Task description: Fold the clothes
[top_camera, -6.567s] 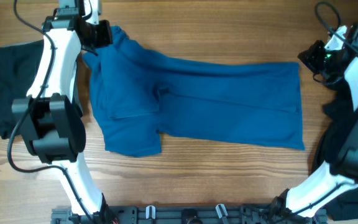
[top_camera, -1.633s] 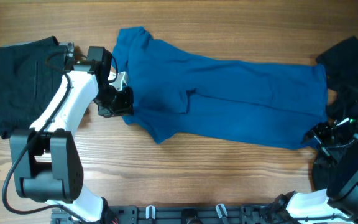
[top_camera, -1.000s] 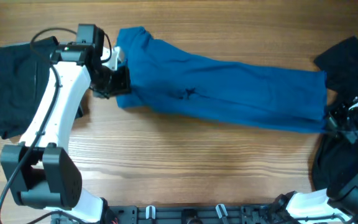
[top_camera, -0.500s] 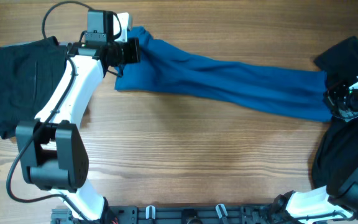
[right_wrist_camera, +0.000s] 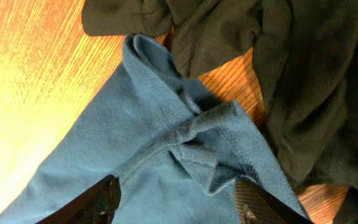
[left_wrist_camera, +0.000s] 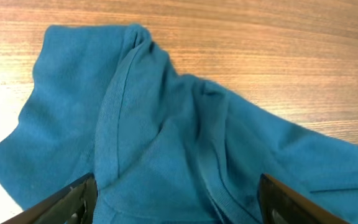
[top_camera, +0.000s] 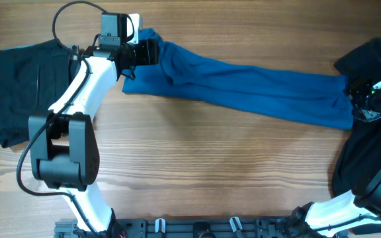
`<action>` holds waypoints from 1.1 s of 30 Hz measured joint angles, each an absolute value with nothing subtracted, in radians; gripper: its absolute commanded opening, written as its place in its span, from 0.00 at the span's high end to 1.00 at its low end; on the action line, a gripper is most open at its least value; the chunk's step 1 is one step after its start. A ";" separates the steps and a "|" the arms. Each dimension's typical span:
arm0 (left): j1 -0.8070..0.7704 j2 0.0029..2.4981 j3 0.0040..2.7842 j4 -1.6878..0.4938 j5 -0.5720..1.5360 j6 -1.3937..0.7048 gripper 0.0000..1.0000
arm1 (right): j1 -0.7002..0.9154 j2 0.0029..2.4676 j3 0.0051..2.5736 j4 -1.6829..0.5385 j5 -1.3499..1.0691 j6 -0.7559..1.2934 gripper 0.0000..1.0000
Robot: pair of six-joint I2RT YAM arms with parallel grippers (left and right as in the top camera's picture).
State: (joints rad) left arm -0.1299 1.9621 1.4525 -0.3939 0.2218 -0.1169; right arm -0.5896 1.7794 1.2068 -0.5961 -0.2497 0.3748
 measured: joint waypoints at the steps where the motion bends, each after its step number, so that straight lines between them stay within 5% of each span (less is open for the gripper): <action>1: -0.128 1.962 1.454 -0.419 0.220 -0.117 0.17 | -0.590 1.779 1.207 -0.606 -0.250 0.336 0.32; 13: -0.072 1.922 1.454 -0.773 0.224 -0.064 0.23 | -0.590 1.778 1.209 -0.868 -0.500 0.095 0.30; 26: -0.133 1.922 1.497 -0.645 0.387 0.026 0.29 | -0.564 1.558 1.209 -0.894 -0.609 0.032 0.27; 28: -0.165 1.961 1.500 -0.591 0.392 0.046 0.45 | -0.530 1.558 1.209 -0.889 -0.604 0.032 0.27; 29: -0.178 1.993 1.500 -0.580 0.382 0.056 0.38 | -0.514 1.558 1.206 -0.886 -0.598 0.032 0.27; 31: -0.185 2.046 1.500 -0.567 0.285 0.044 0.42 | -0.485 1.558 1.203 -0.883 -0.578 0.032 0.27; 33: -0.164 2.060 1.499 -0.530 0.194 0.018 0.71 | -0.466 1.558 1.201 -0.882 -0.567 0.032 0.27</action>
